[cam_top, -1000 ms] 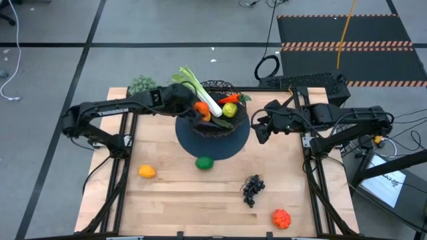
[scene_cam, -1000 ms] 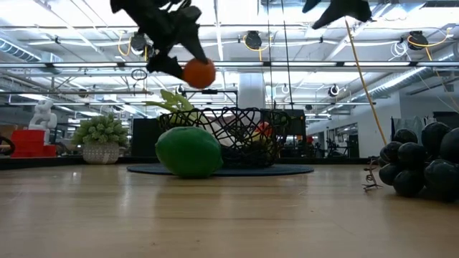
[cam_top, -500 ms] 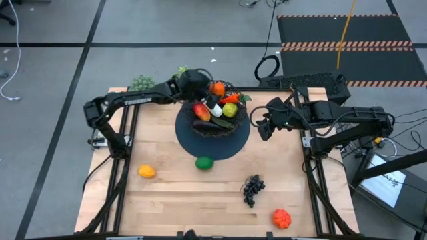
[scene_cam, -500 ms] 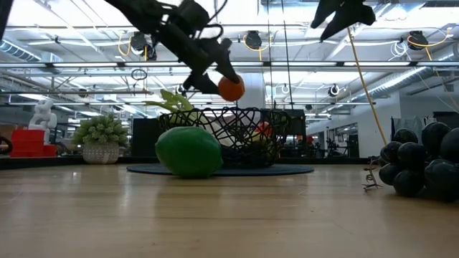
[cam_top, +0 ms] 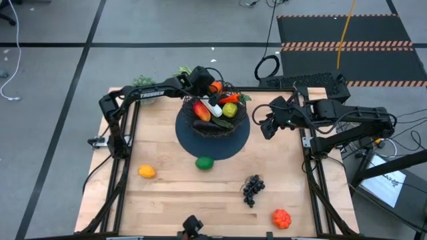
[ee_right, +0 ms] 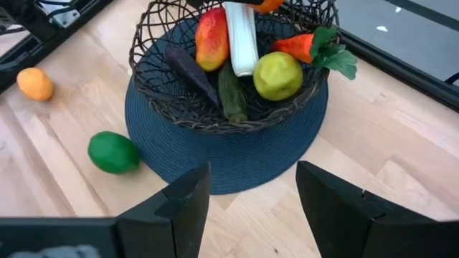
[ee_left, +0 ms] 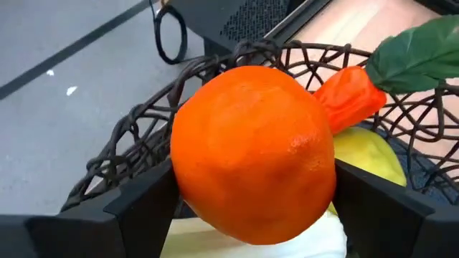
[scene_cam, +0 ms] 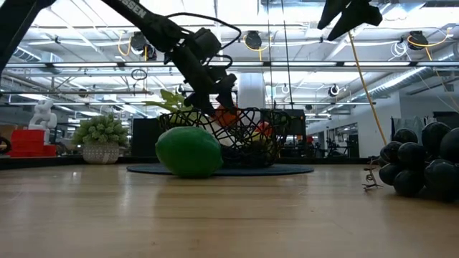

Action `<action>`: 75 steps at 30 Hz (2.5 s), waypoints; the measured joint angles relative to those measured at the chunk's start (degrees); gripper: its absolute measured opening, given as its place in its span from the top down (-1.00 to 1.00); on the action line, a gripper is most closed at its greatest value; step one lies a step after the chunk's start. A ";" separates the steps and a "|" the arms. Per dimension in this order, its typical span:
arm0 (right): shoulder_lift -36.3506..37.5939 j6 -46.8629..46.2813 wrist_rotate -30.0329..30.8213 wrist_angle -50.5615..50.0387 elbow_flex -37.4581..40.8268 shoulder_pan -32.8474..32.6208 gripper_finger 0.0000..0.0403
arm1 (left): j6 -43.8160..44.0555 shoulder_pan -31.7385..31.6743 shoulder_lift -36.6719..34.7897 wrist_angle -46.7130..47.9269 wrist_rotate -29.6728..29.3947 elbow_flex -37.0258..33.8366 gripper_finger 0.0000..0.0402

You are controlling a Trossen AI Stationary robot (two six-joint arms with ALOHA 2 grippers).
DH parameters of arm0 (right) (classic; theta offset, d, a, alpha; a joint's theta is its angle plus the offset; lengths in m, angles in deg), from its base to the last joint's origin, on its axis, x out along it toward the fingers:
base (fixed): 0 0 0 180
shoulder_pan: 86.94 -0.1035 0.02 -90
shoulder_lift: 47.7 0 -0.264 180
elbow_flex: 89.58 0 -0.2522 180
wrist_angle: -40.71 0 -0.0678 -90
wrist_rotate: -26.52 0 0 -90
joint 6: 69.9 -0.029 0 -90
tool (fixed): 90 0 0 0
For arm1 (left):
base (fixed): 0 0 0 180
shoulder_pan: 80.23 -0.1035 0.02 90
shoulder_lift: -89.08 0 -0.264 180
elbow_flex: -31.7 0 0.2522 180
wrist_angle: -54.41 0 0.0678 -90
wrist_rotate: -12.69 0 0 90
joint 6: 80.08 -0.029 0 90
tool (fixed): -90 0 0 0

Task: Build produce basket
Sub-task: Put the orange into the wire basket, then put the orange pumpkin into the wire basket

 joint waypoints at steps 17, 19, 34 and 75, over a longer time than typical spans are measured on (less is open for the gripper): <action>0.48 -3.13 -3.19 5.60 0.00 -0.02 0.01 | -0.99 3.32 -14.45 11.10 1.79 0.07 -0.80; 0.47 -4.27 -4.67 5.97 0.00 -0.02 0.01 | -0.30 4.03 -17.08 12.43 2.10 0.07 -0.76; 0.45 -10.62 -12.57 4.04 0.00 -9.85 0.01 | 20.88 14.94 -30.14 30.94 4.99 0.02 -0.37; -6.92 -21.14 -7.39 1.65 0.02 -53.51 -0.47 | 53.95 64.03 -23.87 22.61 -27.62 -0.02 0.32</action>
